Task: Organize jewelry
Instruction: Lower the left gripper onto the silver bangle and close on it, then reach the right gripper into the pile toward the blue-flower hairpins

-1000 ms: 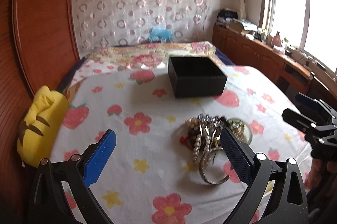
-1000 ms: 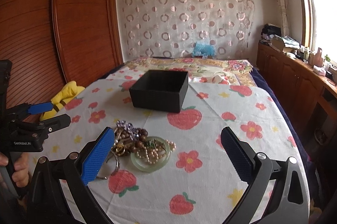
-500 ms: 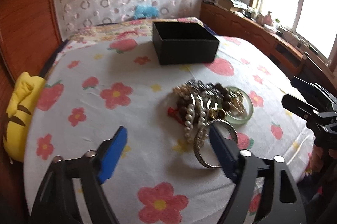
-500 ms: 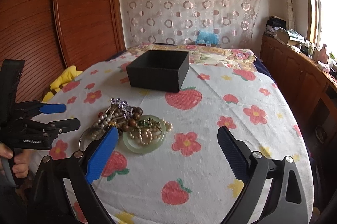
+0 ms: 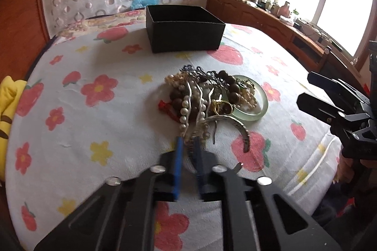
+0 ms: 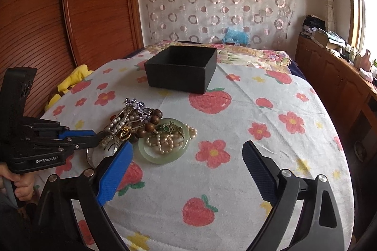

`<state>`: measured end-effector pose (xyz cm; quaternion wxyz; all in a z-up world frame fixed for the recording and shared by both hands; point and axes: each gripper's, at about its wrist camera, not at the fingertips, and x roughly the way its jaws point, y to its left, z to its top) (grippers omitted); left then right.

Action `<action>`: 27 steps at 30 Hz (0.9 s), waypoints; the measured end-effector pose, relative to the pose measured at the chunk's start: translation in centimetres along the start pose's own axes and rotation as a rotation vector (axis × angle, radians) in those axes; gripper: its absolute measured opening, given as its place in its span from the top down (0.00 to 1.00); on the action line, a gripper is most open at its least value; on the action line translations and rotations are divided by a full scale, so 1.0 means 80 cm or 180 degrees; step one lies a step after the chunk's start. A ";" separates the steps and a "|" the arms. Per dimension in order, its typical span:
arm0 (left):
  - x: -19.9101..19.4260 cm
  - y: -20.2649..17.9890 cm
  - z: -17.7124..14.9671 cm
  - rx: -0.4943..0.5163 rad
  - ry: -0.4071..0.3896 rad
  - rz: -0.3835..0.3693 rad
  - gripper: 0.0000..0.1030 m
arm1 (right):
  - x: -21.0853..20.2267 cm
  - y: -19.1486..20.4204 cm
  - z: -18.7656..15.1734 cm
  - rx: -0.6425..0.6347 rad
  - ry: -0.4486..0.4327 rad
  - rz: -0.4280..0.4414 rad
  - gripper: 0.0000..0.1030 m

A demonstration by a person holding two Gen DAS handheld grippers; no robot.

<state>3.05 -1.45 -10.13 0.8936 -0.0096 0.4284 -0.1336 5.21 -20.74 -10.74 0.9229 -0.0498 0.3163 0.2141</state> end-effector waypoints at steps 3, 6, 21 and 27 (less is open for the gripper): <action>-0.006 -0.001 -0.004 0.0038 -0.0045 0.0039 0.96 | 0.003 0.004 0.000 -0.0013 0.0031 0.0031 0.08; -0.012 0.003 -0.008 0.0005 -0.0090 0.0040 0.96 | 0.009 0.010 0.002 -0.0048 0.0075 0.0095 0.13; -0.047 0.041 -0.012 -0.0202 -0.0400 0.0209 0.97 | 0.062 0.069 0.015 -0.0236 0.0439 0.0684 0.70; -0.047 0.045 -0.013 -0.0235 -0.0410 0.0209 0.97 | 0.078 0.075 0.021 -0.0200 0.0533 0.0661 0.79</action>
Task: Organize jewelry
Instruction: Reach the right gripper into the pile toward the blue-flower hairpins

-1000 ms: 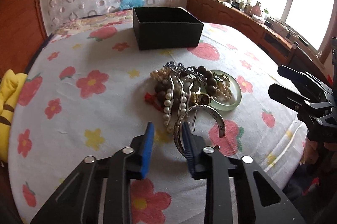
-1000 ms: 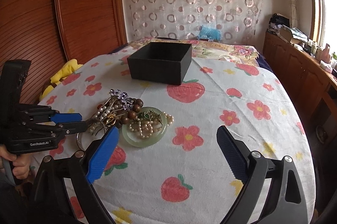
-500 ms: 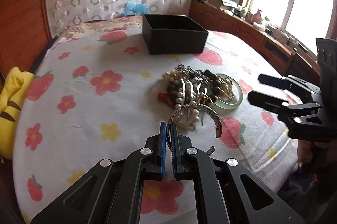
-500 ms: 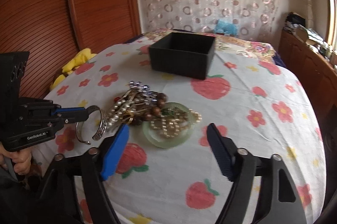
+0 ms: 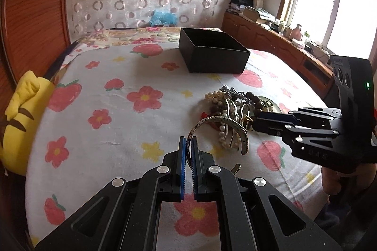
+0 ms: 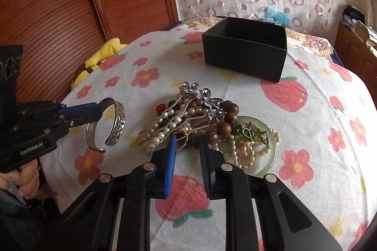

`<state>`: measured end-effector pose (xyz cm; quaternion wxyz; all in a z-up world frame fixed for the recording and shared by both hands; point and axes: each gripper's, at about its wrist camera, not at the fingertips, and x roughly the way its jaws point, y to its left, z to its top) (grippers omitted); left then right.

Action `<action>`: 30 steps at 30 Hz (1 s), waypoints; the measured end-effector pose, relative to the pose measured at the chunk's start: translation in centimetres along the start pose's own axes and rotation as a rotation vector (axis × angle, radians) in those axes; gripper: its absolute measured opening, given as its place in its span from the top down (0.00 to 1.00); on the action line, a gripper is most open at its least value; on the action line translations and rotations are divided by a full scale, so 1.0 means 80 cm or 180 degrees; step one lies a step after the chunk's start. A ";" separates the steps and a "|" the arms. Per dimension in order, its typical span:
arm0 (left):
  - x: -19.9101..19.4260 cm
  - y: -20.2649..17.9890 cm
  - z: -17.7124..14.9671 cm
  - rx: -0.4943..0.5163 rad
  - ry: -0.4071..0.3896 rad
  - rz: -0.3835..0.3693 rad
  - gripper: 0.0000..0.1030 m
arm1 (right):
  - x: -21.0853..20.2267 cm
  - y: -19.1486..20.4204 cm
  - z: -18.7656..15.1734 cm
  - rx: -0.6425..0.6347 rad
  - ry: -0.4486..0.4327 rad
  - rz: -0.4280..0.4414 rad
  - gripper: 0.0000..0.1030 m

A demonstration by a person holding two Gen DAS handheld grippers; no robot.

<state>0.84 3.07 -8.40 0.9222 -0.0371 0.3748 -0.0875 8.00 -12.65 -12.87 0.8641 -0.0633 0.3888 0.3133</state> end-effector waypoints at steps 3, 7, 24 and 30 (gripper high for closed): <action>0.001 0.000 -0.001 -0.0001 0.0001 -0.0006 0.97 | 0.000 -0.003 0.001 0.0034 0.0014 0.0006 0.81; 0.001 0.000 -0.001 0.0000 -0.0003 -0.0003 0.97 | -0.004 0.008 0.002 -0.0039 0.0006 -0.0008 0.85; 0.001 0.000 -0.002 -0.0002 -0.0002 -0.0004 0.97 | 0.012 -0.004 0.002 0.0233 0.0106 0.0071 0.93; 0.002 0.000 -0.002 0.0001 -0.0005 -0.0003 0.97 | 0.003 -0.001 -0.001 0.0125 0.0070 0.0019 0.97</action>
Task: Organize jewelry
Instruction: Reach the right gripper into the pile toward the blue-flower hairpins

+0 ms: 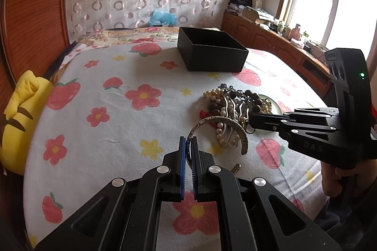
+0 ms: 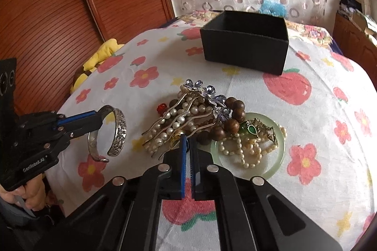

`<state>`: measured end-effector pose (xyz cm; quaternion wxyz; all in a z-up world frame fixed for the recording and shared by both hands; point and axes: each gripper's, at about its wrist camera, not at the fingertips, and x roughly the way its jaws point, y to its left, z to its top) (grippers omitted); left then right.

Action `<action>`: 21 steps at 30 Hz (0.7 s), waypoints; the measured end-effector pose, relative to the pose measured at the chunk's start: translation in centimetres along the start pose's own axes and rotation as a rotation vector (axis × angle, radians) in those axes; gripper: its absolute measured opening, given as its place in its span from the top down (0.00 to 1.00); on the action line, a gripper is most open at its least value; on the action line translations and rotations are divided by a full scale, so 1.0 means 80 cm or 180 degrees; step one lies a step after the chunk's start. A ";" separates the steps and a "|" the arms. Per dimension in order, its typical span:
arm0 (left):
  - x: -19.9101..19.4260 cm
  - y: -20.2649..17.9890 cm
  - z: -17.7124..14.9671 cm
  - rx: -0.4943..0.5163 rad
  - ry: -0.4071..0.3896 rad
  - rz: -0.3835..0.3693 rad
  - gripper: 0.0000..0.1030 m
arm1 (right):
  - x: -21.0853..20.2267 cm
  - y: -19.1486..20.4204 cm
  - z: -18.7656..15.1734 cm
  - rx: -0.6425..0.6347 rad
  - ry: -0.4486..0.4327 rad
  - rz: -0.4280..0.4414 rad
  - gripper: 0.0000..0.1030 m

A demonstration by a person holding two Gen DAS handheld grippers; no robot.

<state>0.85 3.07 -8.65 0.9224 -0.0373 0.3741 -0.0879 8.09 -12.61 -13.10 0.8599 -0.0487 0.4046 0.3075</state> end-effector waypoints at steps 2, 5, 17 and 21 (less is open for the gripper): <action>0.000 -0.001 0.000 0.0005 -0.0005 -0.0001 0.97 | -0.005 0.001 -0.001 -0.0026 -0.0021 -0.0014 0.97; 0.000 -0.005 0.002 0.0026 -0.0015 0.0001 0.97 | -0.015 0.001 -0.002 -0.0061 -0.0060 -0.0030 0.98; 0.003 -0.017 0.008 0.0091 -0.0023 -0.0014 0.97 | -0.024 -0.007 0.006 -0.0155 -0.0117 -0.0090 0.99; 0.002 -0.014 0.008 0.0071 -0.0026 -0.0007 0.97 | -0.026 -0.005 -0.001 -0.0097 -0.0093 -0.0027 0.99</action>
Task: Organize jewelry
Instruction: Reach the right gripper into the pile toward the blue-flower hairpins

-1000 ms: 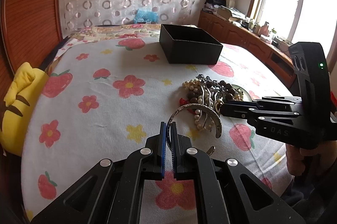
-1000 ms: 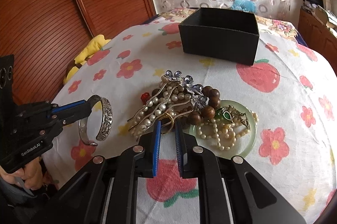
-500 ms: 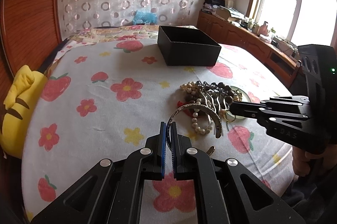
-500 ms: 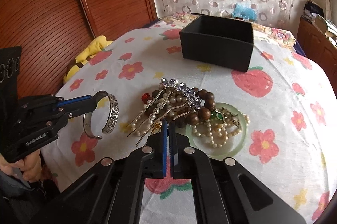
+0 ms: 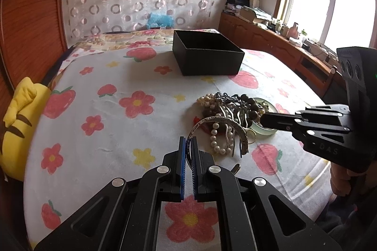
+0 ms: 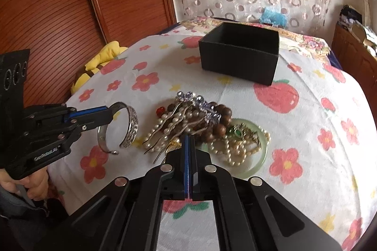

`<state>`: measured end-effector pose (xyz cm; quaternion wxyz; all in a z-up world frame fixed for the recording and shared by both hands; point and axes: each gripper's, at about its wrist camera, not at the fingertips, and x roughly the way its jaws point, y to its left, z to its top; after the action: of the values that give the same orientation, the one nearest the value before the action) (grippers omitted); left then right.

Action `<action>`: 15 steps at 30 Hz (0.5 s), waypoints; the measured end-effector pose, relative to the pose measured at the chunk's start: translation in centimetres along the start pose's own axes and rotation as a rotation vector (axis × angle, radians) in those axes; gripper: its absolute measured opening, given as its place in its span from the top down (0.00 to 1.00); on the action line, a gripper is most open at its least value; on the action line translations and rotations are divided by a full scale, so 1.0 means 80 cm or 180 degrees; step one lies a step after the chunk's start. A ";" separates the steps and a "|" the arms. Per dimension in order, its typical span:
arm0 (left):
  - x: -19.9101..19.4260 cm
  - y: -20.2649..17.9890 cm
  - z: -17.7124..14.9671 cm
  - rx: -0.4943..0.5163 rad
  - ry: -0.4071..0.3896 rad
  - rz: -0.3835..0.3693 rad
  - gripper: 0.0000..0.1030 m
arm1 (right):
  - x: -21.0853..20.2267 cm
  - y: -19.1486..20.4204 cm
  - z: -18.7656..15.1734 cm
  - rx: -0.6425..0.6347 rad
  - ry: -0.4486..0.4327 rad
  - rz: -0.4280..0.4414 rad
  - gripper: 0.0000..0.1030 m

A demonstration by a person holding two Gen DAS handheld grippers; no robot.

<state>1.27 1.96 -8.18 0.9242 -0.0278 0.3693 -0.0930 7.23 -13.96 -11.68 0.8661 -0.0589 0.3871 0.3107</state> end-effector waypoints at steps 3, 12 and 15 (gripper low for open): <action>0.000 0.001 -0.001 -0.0010 -0.0001 -0.0001 0.97 | 0.002 0.002 -0.002 0.0012 0.0033 0.0003 0.94; 0.000 0.002 -0.001 -0.0001 -0.0006 -0.0002 0.97 | 0.015 0.006 -0.006 0.0109 0.0185 0.0113 0.83; 0.000 0.002 -0.001 0.0003 -0.0004 -0.0001 0.97 | 0.021 0.005 -0.006 0.0167 0.0250 0.0171 0.83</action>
<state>1.24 2.11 -8.24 0.9245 -0.0276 0.3686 -0.0932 7.55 -12.98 -13.16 0.8429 -0.0379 0.4302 0.3210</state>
